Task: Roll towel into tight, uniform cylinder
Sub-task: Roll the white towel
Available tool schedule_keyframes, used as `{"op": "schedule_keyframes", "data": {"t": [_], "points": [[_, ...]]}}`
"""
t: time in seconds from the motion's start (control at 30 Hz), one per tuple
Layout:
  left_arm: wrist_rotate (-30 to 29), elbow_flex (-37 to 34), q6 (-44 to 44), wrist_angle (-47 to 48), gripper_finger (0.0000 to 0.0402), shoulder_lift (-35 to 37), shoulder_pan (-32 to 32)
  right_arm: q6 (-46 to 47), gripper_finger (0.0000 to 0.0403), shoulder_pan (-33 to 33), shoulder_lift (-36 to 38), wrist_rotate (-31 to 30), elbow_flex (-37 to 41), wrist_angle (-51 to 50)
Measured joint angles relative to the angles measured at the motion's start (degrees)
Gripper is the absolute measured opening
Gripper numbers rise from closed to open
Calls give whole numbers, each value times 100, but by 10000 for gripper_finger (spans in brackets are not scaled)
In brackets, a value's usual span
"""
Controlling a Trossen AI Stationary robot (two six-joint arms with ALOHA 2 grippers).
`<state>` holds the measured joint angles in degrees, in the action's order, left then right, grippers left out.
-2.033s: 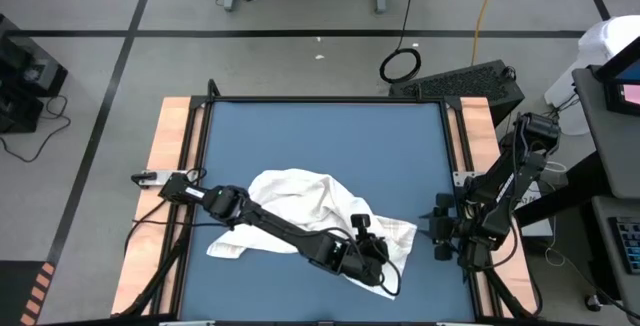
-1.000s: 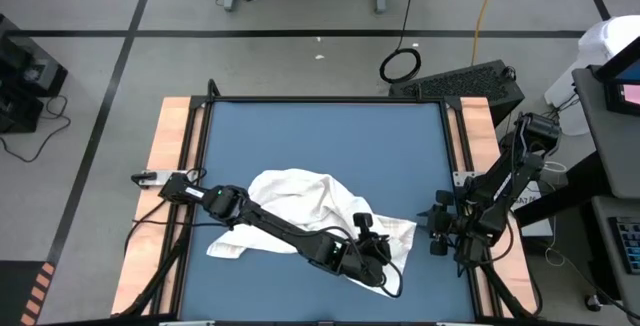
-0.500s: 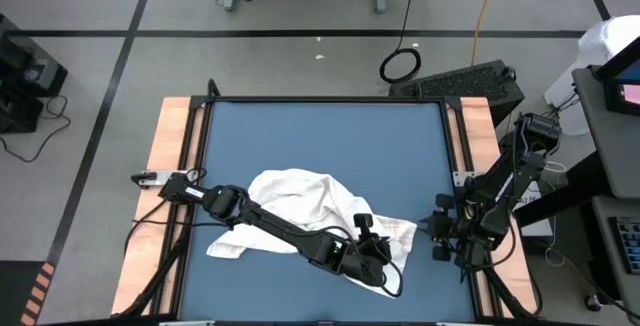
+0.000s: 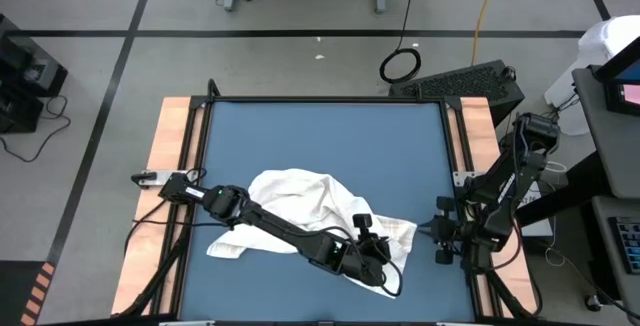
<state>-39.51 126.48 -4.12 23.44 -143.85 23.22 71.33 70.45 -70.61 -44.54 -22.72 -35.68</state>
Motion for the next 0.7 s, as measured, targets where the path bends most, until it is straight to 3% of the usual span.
{"op": "schedule_keyframes", "data": {"t": [0.23, 0.43, 0.7], "points": [[-2, -2, 29, 2, 15, 0, -2, -341, 34, 90, 0, -1314, 156, 782], [-9, -4, 58, -21, 15, 0, -26, -853, 5, -21, 0, -1484, 698, 1933], [-14, -5, 190, -28, 15, 0, -33, -744, 4, -105, -4, -1351, 1646, 3370]]}}
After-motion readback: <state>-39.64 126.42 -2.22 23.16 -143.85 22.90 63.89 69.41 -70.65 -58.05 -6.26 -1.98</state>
